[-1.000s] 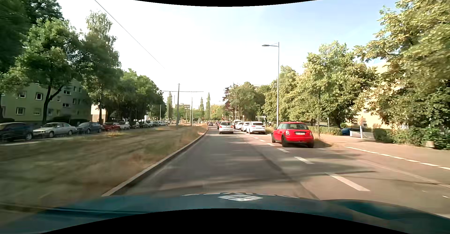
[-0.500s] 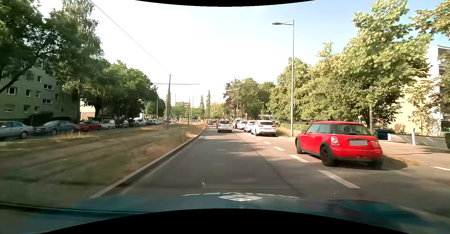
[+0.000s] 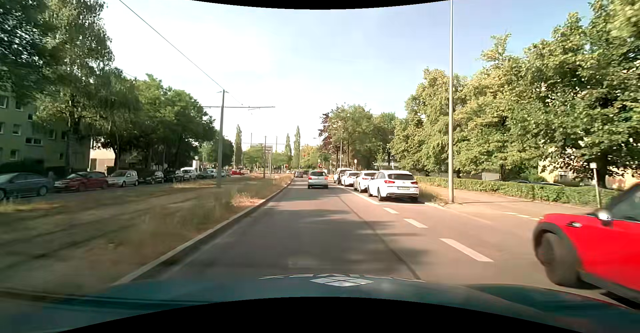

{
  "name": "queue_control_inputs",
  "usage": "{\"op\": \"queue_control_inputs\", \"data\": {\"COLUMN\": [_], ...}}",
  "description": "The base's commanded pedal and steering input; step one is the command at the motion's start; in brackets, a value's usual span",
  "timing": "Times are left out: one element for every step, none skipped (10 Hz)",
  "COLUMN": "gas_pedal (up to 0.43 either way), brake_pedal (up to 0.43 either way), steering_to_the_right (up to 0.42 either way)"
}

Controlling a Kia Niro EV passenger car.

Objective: Follow the waypoints while adhering to traffic rules and regulations

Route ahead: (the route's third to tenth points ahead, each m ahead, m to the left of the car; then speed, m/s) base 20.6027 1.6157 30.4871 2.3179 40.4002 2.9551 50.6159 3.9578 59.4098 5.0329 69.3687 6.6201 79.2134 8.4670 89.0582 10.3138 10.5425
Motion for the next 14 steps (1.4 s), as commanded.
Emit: {"op": "queue_control_inputs", "data": {"gas_pedal": [0.098, 0.087, 0.087, 0.087, 0.079, 0.079, 0.079, 0.079, 0.079, 0.079, 0.079, 0.079, 0.079, 0.079], "brake_pedal": [0.000, 0.000, 0.000, 0.000, 0.000, 0.000, 0.000, 0.000, 0.000, 0.000, 0.000, 0.000, 0.000, 0.000], "steering_to_the_right": [-0.011, -0.014, -0.015, -0.015, -0.015, -0.015, -0.015, -0.015, -0.015, -0.015, -0.014, -0.014, -0.015, -0.015]}}
